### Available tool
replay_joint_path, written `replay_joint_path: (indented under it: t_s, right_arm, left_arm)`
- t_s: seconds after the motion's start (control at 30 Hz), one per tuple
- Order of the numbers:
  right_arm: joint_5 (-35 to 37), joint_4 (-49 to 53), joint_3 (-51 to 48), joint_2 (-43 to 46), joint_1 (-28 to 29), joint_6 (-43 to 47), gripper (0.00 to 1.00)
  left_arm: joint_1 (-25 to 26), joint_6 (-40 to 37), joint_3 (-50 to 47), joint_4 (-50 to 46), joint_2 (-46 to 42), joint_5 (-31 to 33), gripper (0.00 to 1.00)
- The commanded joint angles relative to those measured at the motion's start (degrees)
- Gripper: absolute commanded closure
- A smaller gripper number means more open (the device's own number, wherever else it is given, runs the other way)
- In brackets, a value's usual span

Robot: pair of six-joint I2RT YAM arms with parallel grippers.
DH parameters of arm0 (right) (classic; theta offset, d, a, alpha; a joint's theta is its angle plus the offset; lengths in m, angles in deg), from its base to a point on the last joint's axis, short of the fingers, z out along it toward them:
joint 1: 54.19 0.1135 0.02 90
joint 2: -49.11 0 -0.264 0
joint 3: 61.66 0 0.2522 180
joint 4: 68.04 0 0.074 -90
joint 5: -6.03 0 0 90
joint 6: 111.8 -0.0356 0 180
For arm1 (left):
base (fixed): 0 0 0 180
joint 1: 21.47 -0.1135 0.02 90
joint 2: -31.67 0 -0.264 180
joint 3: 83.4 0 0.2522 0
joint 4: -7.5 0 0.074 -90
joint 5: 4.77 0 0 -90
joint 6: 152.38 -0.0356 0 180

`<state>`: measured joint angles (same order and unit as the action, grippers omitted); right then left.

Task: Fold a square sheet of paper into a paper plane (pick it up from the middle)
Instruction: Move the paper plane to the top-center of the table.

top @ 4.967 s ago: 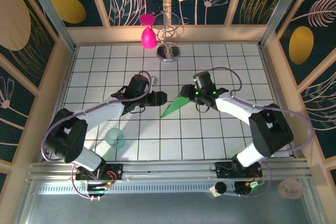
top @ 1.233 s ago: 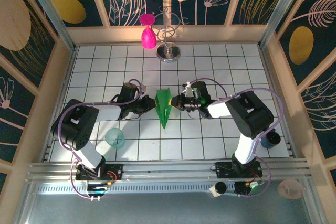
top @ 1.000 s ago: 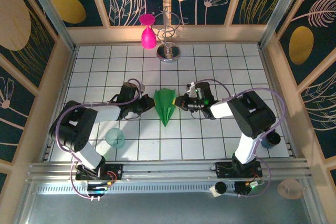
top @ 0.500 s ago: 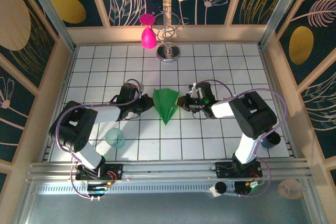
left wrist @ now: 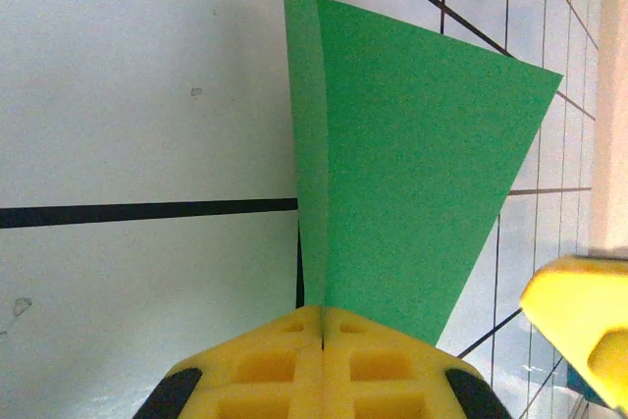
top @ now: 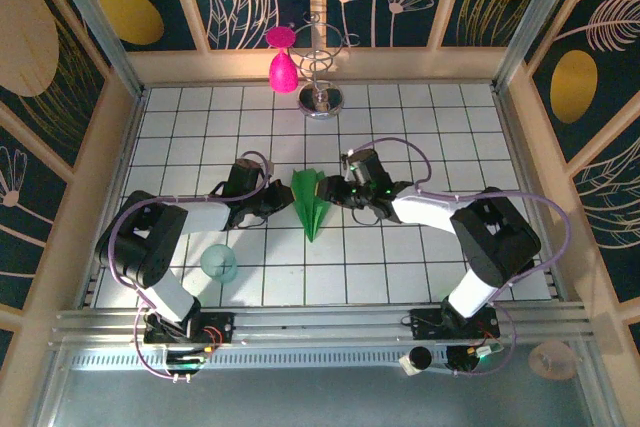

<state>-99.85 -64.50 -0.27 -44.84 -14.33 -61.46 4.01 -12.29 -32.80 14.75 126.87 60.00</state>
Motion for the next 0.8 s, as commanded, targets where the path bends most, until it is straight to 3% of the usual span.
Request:
replay_joint_path:
  t_s: [0.0,0.37,0.77]
  right_arm:
    - [3.6,4.4,1.5,-1.9,1.9,0.5,0.50]
    - [1.2,4.8,5.9,-6.7,6.0,2.0,0.44]
    - [6.9,11.2,10.6,-10.6,8.1,2.8,0.41]
  left_arm:
    - [0.2,0.4,-0.6,1.4,0.7,-0.7,1.00]
    - [0.2,0.2,-0.4,1.3,0.5,-1.3,1.00]
    - [0.2,0.4,-0.3,1.3,0.3,-2.0,1.00]
